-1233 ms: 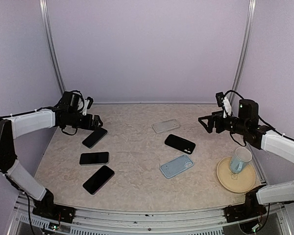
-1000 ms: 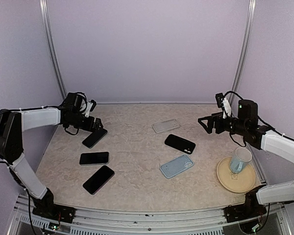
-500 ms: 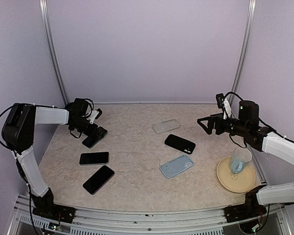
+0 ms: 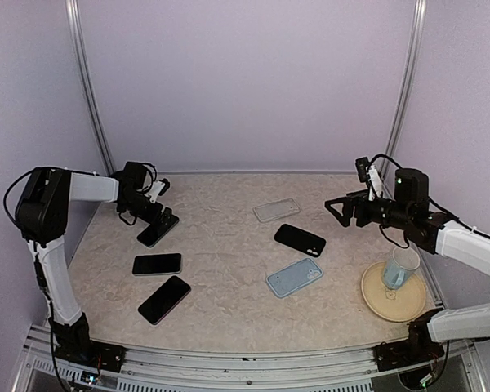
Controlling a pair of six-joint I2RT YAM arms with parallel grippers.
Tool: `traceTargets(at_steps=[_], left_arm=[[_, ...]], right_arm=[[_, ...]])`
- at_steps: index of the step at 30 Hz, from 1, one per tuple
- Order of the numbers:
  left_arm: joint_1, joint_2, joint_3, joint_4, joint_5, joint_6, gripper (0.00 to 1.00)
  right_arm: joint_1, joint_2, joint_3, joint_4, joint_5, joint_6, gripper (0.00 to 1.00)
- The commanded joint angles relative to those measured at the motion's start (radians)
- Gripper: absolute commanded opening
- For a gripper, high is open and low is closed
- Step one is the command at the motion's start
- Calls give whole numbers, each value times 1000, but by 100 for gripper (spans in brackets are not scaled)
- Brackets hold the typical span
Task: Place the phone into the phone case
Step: Pick up the phone from the corner of the board.
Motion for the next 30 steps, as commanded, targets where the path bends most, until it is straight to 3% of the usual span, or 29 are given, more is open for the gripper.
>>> traceTargets(at_steps=[1, 16, 30], left_arm=[[9, 30, 33, 18, 49, 20, 99], [10, 91, 49, 25, 97, 37, 98], [13, 133, 43, 22, 113, 12, 86]], right_arm=[[21, -10, -2, -10, 21, -7, 100], [34, 12, 5, -23, 40, -16, 100], [38, 27, 8, -23, 46, -19, 100]])
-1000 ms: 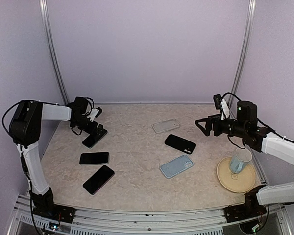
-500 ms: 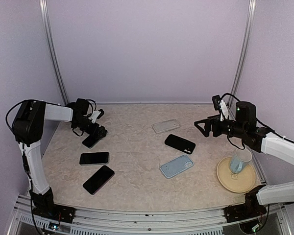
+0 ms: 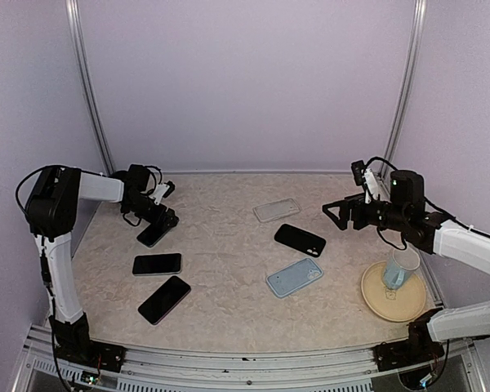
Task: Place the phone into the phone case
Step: Pick up the phone from the corner of the board.
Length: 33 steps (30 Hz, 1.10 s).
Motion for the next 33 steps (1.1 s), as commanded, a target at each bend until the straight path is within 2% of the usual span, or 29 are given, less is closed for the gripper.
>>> traceTargets(at_steps=[1, 3, 9, 13, 18, 22, 26, 33], left_arm=[[1, 27, -24, 3, 11, -10, 84], [-6, 28, -34, 7, -3, -11, 76], [-29, 17, -42, 4, -26, -9, 69], [-45, 15, -44, 2, -21, -8, 56], [-79, 12, -17, -11, -20, -9, 45], [-111, 7, 3, -21, -10, -9, 29], [-136, -1, 18, -23, 7, -14, 24], [-186, -14, 45, -28, 15, -12, 4]], right_arm=[[14, 6, 10, -8, 13, -11, 100], [14, 5, 9, -9, 14, -13, 100], [14, 5, 13, -12, 17, -15, 100], [13, 5, 16, -18, 20, -17, 100], [14, 17, 20, -17, 23, -17, 100], [14, 41, 29, -16, 12, -14, 100], [16, 65, 39, -12, -4, -4, 100], [53, 137, 79, -19, -11, 4, 100]])
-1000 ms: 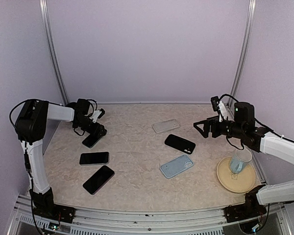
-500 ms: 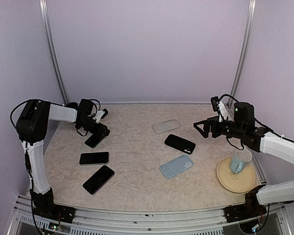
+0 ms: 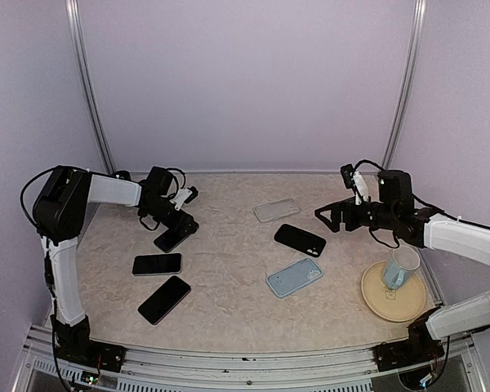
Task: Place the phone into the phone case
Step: Pick up the phone from the corner of the board.
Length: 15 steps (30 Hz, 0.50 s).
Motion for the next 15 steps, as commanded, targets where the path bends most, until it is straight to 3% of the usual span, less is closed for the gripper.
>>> traceTargets(at_steps=[1, 15], left_arm=[[-33, -15, 41, -17, 22, -6, 2], [-124, -69, 71, 26, 26, -20, 0]], right_arm=[[43, 52, 54, -13, -12, 2, 100], [108, 224, 185, -20, -51, 88, 100]])
